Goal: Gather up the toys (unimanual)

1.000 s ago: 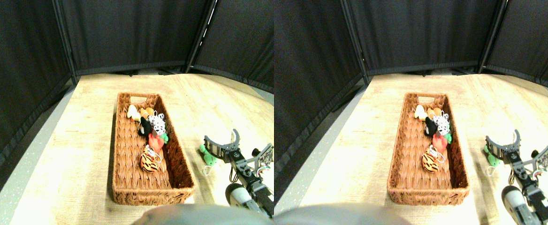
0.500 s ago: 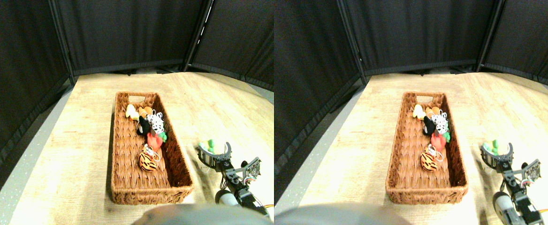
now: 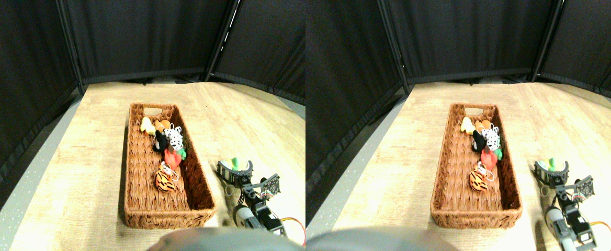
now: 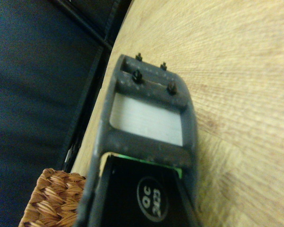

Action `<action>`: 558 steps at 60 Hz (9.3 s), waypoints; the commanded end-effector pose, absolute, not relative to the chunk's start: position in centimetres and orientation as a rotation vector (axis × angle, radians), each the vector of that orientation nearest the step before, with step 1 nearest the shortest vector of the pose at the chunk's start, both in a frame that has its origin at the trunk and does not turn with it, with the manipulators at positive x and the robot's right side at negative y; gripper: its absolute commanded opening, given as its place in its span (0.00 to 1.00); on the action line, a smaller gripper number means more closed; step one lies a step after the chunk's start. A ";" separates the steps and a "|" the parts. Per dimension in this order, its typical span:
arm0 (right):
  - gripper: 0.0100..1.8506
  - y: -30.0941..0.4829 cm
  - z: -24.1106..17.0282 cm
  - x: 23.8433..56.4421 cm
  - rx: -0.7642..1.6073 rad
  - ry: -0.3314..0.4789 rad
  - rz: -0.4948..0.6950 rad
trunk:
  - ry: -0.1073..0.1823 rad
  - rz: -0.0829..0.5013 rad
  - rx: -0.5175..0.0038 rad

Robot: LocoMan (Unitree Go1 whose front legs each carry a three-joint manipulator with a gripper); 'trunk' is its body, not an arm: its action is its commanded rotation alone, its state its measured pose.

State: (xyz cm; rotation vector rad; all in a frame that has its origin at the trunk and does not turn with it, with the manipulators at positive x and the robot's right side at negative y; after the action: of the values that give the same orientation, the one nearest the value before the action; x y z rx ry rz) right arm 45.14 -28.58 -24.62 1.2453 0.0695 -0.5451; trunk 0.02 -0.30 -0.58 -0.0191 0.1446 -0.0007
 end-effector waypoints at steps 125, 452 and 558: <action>0.13 -13.6 -12.5 51.3 1.284 0.460 0.082 | 0.085 0.305 -0.286; 0.08 -25.6 -21.8 42.3 1.269 0.177 -0.539 | 0.129 0.048 -0.146; 0.08 -9.7 -12.4 50.9 1.268 0.418 0.123 | 0.071 0.280 -0.319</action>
State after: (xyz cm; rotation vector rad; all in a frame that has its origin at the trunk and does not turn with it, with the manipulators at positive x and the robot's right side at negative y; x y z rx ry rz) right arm 50.93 -10.25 -13.16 1.2525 0.4327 0.0624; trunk -0.22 0.28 -0.25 -0.3208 0.0655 0.2544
